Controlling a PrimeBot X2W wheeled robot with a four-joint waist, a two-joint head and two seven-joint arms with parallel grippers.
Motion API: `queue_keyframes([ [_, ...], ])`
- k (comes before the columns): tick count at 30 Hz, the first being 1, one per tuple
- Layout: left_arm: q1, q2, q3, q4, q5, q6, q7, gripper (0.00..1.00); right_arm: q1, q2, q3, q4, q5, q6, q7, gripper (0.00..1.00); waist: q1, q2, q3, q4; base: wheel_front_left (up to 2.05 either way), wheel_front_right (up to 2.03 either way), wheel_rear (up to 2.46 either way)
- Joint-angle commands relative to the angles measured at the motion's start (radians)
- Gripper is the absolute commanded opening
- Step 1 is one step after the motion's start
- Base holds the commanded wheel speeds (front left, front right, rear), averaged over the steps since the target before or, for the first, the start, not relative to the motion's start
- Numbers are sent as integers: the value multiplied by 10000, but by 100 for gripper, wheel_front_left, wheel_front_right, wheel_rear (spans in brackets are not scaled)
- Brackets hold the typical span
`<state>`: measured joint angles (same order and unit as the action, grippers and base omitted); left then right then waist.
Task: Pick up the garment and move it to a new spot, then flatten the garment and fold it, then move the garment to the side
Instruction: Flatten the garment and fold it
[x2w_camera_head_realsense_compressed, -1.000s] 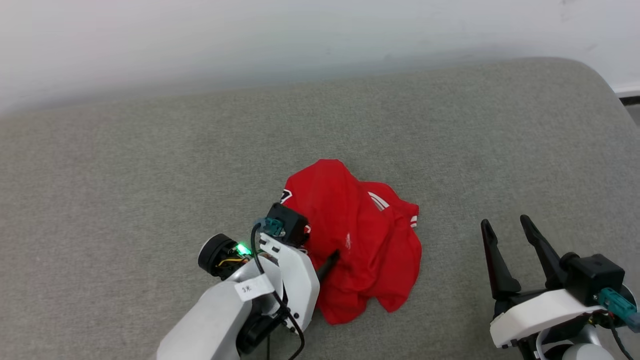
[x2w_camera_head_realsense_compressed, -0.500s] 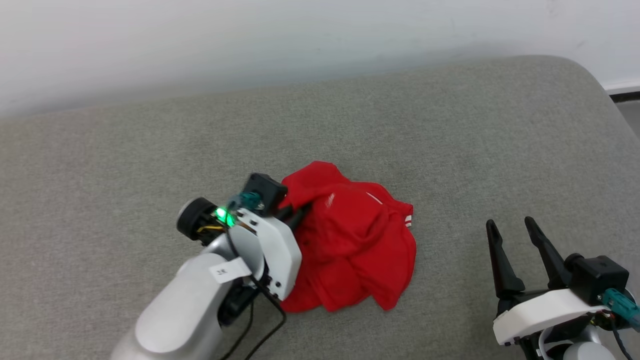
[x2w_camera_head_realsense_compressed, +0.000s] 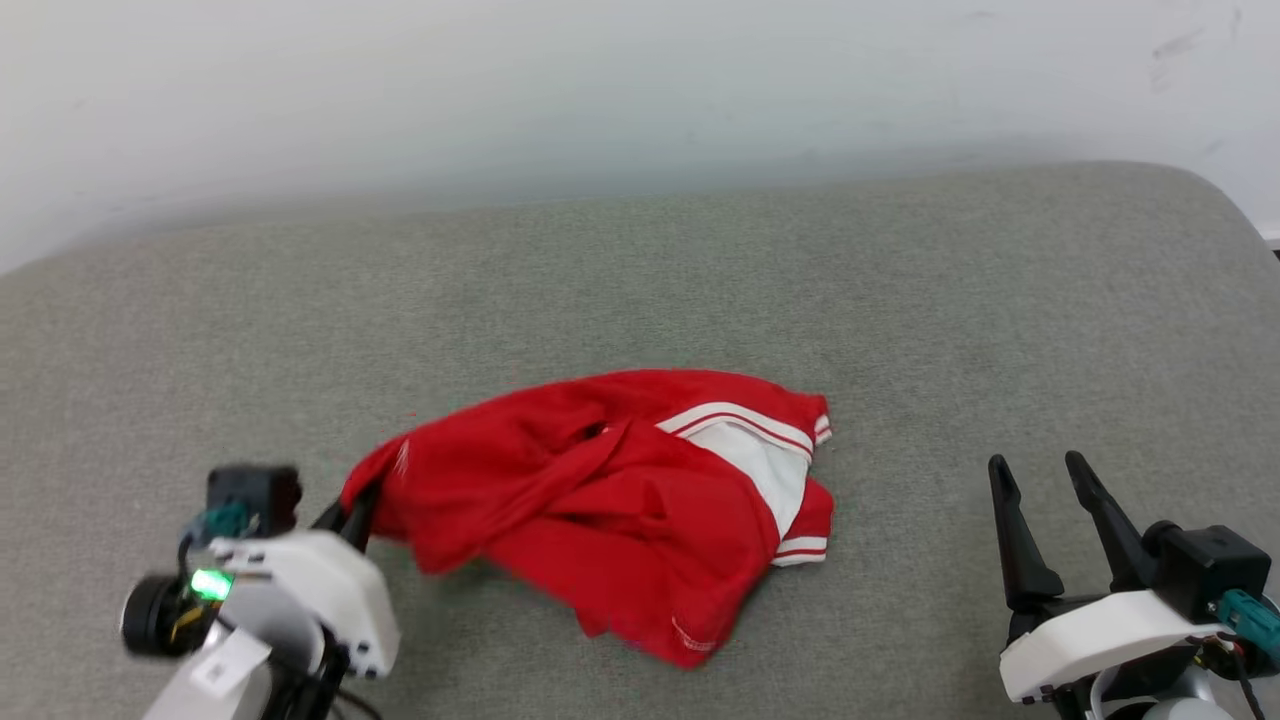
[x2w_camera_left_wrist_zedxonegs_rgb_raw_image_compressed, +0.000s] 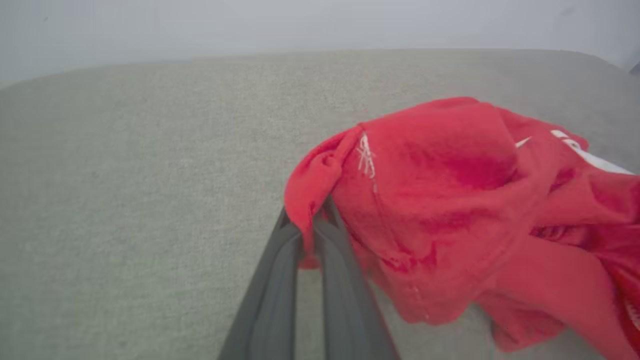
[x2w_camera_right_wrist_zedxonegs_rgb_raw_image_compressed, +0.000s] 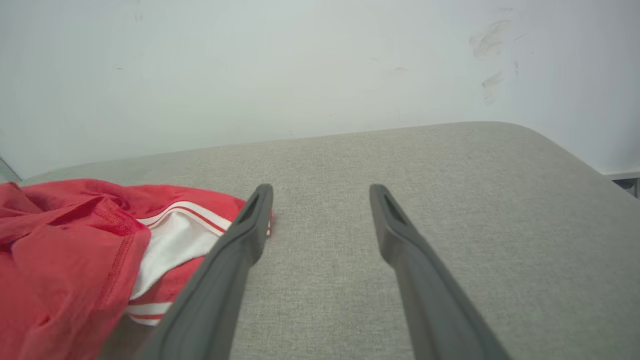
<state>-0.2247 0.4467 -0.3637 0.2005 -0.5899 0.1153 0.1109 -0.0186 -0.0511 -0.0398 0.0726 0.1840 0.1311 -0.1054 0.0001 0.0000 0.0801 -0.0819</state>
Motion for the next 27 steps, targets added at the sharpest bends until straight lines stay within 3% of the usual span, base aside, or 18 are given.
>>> queue_keyframes([
  [1, 386, 57, 164, -32, -136, 161, -72, 0, 126, 12, -36, -41, -60, -7, 13, 100, -1, 0, -18, 106, 0, 0, 0],
  [7, 1935, -111, 670, 339, -875, 552, -251, 0, 94, 12, -65, -147, -133, -7, 116, 100, -1, 0, -1, 334, 0, 0, 0],
  [13, 2304, -542, 560, 1118, -1238, 201, -551, 0, 63, 12, 2, -239, -188, -7, 164, 100, -1, 0, -14, 374, 0, 0, 0],
  [14, 2242, -636, 537, 1221, -1212, 185, -677, 44, 69, 12, 6, -249, -209, -7, 175, 100, -1, 0, -37, 374, 0, 0, 0],
  [15, 2172, -713, 504, 1296, -1181, 156, -794, 100, 86, 12, -10, -265, -207, -7, 191, 100, -1, 0, -56, 379, 0, 0, 0],
  [27, 1472, -703, 582, 1304, -384, 280, -2664, 100, 410, 12, -111, -564, -384, -7, 448, 100, -1, 0, -561, 462, 0, 0, 0],
])
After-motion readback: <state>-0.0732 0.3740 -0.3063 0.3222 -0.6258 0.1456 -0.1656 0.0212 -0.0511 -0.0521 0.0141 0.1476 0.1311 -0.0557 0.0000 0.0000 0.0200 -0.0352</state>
